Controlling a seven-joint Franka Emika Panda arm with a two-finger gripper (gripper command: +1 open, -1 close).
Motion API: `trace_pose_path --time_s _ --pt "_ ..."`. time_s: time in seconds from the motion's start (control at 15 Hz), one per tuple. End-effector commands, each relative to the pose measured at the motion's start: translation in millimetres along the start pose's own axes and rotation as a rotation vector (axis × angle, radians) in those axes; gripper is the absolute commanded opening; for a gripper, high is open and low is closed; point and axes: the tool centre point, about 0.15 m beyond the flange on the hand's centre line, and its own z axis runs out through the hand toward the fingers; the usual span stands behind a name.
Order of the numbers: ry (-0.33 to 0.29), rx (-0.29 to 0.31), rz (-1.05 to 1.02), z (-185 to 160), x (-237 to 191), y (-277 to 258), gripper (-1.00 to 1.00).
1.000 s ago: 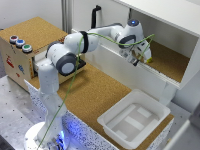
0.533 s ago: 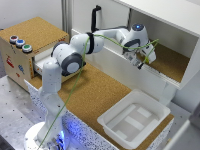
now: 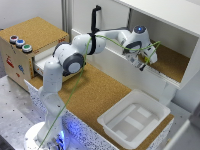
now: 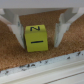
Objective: Grasp the yellow block
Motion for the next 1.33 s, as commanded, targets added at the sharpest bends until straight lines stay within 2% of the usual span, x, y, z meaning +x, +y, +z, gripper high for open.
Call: trace_pose_path --time_s 0.0,0.07,0.2,0.53,0.67,0.8,0.87,1.07,1.27 --pt "-0.012 0.053 -0.025 8 7 -2 -1.0" --pt "0.027 0.055 -0.015 -8 1 -5 -1.0" --pt "0.065 0.067 -0.009 -34 -7 -10 -1.0" --pt "0.059 0.069 0.011 -76 -39 -20 -1.0" --pt "0.041 0.059 0.021 -80 -50 -17 -1.0" --pt "-0.003 0.057 0.05 -82 -63 -6 -1.0" --pt "-0.057 0.056 0.076 -77 -74 4 -1.0" --pt "-0.139 0.022 0.122 -69 -112 33 -1.0" --pt "-0.161 -0.003 0.141 -73 -136 60 -1.0"
